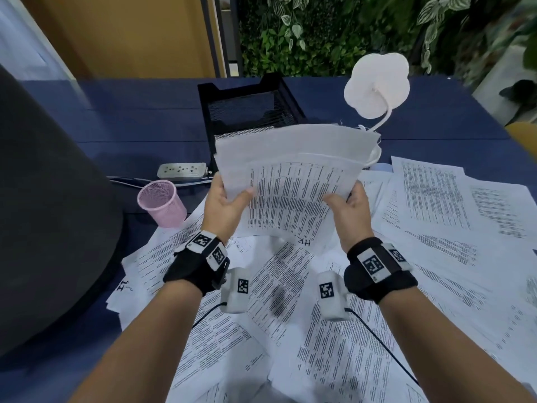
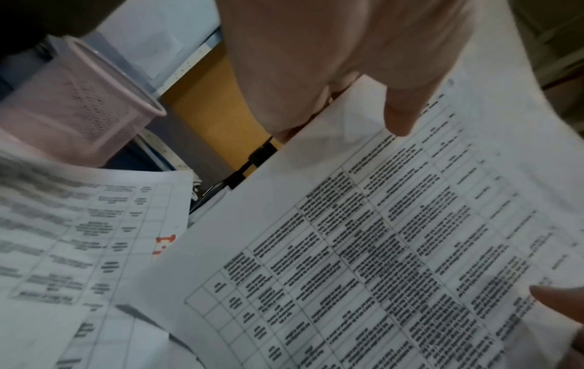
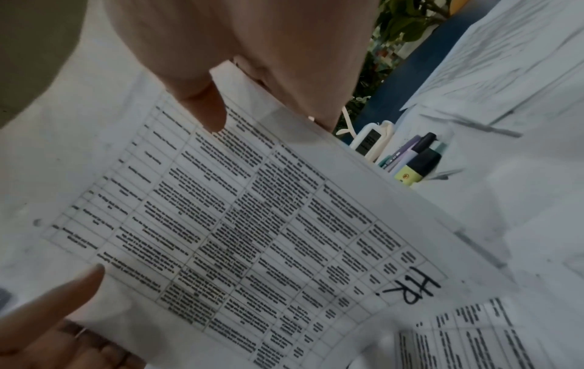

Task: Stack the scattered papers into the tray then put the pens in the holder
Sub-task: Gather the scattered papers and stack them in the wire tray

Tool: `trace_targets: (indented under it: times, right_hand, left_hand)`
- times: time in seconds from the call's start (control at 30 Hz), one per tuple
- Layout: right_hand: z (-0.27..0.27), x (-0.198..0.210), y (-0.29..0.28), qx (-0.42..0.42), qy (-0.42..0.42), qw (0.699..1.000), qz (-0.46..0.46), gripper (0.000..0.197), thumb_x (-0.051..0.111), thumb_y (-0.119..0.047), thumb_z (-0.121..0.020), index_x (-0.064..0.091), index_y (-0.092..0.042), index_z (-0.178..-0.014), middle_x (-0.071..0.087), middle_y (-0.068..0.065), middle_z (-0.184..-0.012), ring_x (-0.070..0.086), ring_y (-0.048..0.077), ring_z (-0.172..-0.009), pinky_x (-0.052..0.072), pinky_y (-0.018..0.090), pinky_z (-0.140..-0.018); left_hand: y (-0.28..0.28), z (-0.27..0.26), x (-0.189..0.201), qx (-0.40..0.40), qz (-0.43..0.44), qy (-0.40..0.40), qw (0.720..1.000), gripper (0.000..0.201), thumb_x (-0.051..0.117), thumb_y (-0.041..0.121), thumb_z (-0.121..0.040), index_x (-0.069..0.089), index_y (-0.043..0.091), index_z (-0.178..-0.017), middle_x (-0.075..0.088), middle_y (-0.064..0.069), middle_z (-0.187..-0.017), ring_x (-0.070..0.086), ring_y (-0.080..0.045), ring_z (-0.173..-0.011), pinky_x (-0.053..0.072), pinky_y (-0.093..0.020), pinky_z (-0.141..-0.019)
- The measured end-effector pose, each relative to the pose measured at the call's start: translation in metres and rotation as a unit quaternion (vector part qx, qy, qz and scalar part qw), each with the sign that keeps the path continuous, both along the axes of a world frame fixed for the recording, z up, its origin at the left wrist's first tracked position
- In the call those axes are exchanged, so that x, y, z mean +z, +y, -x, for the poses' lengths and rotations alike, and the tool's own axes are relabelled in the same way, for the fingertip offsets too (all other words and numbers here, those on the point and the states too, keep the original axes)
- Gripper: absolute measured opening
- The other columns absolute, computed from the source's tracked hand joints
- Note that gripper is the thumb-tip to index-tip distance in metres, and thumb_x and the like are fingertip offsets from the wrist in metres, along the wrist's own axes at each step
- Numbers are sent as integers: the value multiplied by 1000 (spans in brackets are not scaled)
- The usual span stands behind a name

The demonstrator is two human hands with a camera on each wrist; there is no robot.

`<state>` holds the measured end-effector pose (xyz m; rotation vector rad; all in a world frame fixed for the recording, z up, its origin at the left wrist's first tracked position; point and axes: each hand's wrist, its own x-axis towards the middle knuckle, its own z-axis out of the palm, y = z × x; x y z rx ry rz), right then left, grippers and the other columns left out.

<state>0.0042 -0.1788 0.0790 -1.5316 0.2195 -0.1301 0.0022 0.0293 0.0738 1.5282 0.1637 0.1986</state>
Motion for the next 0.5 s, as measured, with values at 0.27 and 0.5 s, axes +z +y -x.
trace_targets:
  times: [0.27,0.5]
  right_hand:
    - [3,-1,14,-3,-20,1000,12,41,49,-4,-95,40,-19,-131,59,-15,-110,57,-9,-96,44,13,-89]
    - [1,-37,-2,56,87,989,105,32,48,-4,-92,48,-15,-122,61,-6,-108,61,18,-102,48,27,-85]
  left_hand:
    - [-17,-9,7,41,-11,-27,999,36,62,13,-89,49,13,-122,64,2,-117,61,-5,-108,47,-22,-95]
    - [-6,-5,-9,61,-62,31,996,29,60,13,-91,56,7,-119,68,-2,-108,65,-12,-95,50,-30,-94]
